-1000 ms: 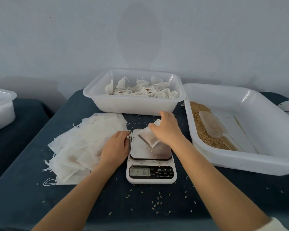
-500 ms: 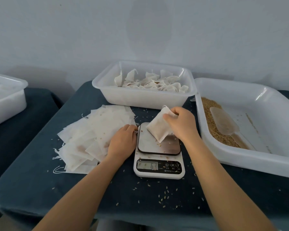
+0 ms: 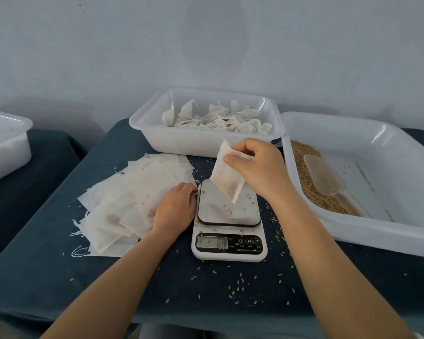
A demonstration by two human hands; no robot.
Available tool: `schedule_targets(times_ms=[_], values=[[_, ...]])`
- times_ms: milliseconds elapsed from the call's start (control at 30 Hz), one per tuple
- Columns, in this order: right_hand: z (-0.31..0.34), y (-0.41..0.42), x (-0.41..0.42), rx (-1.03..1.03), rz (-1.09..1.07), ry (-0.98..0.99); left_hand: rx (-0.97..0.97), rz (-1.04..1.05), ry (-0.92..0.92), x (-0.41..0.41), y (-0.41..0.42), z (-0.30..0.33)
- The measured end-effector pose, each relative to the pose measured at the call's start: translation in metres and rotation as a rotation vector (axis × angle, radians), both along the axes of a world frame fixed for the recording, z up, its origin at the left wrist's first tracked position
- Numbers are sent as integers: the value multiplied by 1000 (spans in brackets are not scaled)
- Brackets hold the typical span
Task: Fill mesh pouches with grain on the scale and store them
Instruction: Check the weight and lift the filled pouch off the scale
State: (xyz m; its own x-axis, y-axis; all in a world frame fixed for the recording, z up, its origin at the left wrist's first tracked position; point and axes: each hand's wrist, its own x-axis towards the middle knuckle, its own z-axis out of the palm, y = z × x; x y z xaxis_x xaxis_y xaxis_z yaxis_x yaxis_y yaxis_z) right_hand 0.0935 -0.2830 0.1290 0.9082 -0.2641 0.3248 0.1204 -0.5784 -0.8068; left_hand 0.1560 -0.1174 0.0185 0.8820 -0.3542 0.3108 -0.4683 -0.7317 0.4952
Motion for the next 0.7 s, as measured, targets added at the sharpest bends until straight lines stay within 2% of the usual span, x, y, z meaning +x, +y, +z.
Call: schedule_targets(times_ms=[133, 700], values=[[11, 0, 3, -1, 28, -9, -11, 14, -13, 1, 0, -3], [70, -18, 38, -271, 148, 22, -19, 7, 5, 1, 1, -3]])
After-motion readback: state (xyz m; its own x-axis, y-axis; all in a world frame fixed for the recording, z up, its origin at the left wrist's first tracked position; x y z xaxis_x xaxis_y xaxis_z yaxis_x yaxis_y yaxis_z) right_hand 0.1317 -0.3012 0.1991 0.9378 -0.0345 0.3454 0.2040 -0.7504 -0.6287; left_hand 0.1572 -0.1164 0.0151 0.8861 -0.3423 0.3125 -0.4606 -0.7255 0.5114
